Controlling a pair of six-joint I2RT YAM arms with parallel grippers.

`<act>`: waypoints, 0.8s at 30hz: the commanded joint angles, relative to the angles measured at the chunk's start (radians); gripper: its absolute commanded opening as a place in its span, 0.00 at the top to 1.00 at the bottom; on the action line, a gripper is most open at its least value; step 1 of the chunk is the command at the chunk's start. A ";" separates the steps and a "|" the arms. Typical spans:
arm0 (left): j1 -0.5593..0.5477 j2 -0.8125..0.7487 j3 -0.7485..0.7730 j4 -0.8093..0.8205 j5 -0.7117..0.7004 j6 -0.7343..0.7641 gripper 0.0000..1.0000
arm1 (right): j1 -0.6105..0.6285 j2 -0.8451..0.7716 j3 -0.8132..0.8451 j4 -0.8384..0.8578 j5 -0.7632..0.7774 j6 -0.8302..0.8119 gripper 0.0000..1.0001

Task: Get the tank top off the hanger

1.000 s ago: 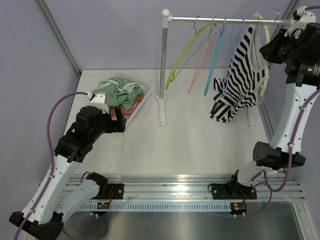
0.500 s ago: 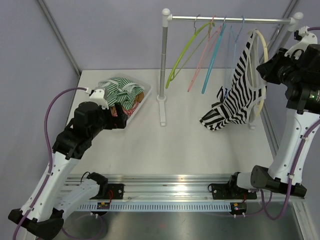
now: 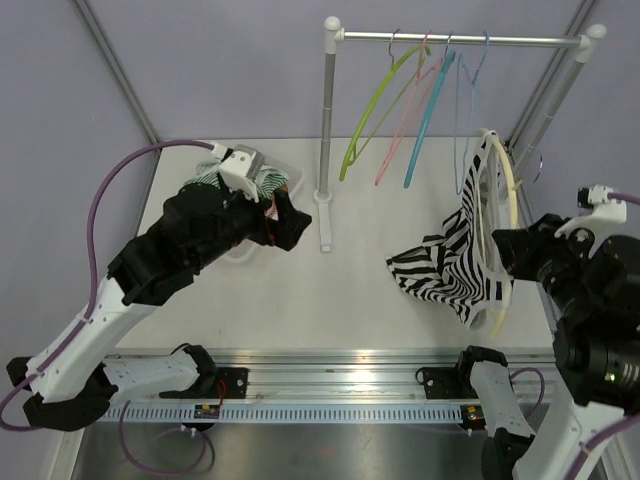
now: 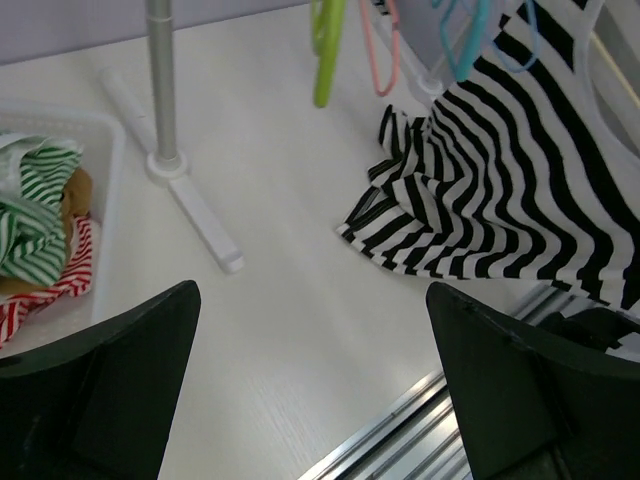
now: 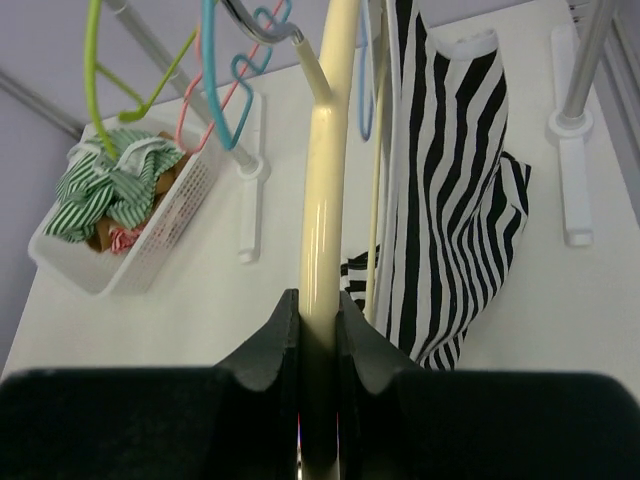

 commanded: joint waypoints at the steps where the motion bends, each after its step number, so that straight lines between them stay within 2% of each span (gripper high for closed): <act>1: -0.151 0.068 0.119 0.098 -0.114 0.050 0.01 | 0.057 -0.079 -0.009 0.000 0.033 0.006 1.00; 5: -0.282 0.164 0.201 0.196 -0.143 0.159 0.01 | 0.111 -0.162 0.002 -0.001 0.005 -0.006 1.00; 9: -0.403 0.235 0.252 0.332 -0.147 0.280 0.01 | 0.192 -0.136 0.088 -0.050 -0.045 -0.008 1.00; 14: -0.426 0.352 0.288 0.492 -0.222 0.368 0.02 | 0.289 -0.108 0.160 -0.077 -0.098 -0.003 1.00; 15: -0.426 0.394 0.304 0.495 -0.238 0.373 0.05 | 0.299 -0.103 0.164 -0.078 -0.135 0.001 1.00; 21: -0.426 0.453 0.319 0.560 -0.267 0.406 0.09 | 0.358 -0.099 0.180 -0.067 -0.238 0.006 1.00; 22: -0.428 0.461 0.324 0.561 -0.270 0.409 0.16 | 0.364 -0.099 0.186 -0.066 -0.235 0.003 1.00; 24: -0.426 0.479 0.336 0.558 -0.301 0.411 0.23 | 0.382 -0.093 0.200 -0.070 -0.221 0.000 1.00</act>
